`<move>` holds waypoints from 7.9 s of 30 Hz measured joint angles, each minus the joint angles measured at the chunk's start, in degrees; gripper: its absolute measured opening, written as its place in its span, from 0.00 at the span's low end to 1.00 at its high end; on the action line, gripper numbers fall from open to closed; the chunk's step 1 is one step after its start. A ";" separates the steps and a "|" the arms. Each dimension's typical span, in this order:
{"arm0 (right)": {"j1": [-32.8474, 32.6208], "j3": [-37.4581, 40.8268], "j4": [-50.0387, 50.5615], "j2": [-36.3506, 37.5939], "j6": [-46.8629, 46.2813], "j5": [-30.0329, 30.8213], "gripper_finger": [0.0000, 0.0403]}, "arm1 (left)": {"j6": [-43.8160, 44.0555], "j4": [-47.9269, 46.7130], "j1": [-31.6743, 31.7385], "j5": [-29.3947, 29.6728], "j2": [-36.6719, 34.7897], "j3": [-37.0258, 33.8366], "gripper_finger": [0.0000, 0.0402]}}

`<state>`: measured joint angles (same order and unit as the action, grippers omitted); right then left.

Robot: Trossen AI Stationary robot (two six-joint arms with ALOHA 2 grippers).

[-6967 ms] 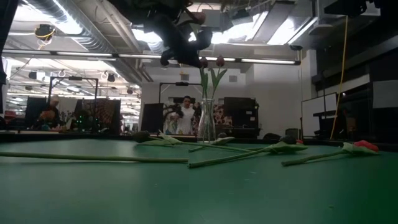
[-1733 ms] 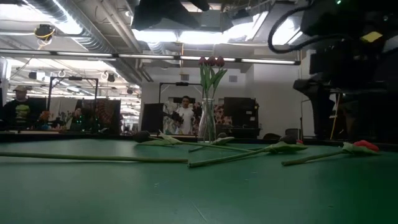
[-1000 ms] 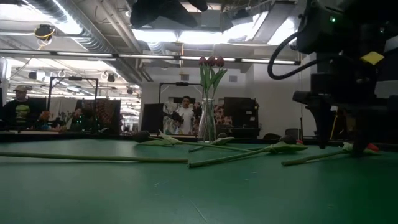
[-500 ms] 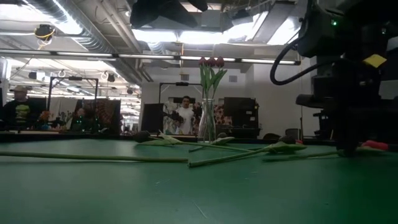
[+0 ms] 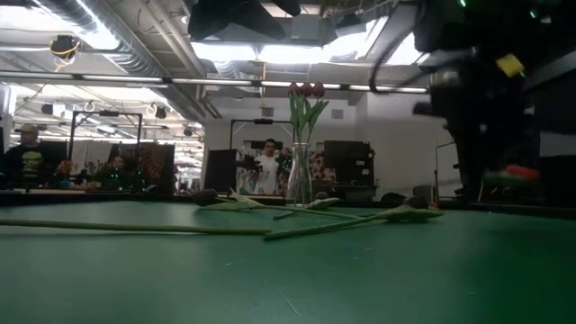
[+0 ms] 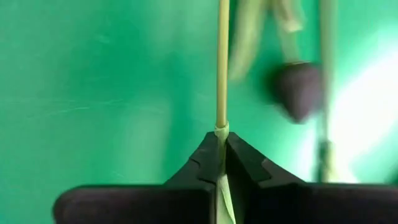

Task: Sort flowers into vase by color
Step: Put the middle red tulip into the bottom left transparent vase

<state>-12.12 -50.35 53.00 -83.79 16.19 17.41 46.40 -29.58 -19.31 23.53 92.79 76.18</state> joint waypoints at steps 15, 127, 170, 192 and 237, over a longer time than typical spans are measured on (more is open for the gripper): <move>-17.89 -22.86 33.99 0.48 -1.43 24.92 0.02 | -0.25 -0.63 0.00 0.04 0.00 0.00 0.34; -29.94 -28.76 4.34 1.39 25.37 39.07 0.34 | 2.72 56.87 10.40 -25.28 14.31 -0.04 0.01; -46.38 -28.74 11.46 9.71 -19.83 36.02 0.45 | -24.65 36.66 -37.52 66.38 -0.26 -0.04 0.01; -46.36 -28.74 9.84 9.71 -23.67 39.12 0.45 | -12.21 25.13 -46.03 66.48 -0.07 -9.14 0.01; -46.34 -28.74 9.65 9.69 -25.36 38.93 0.45 | 15.49 14.99 -44.72 64.32 -0.72 -20.85 0.08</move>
<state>-58.46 -79.09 62.65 -74.11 -9.17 56.34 61.90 -14.59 -64.03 87.85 92.07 55.33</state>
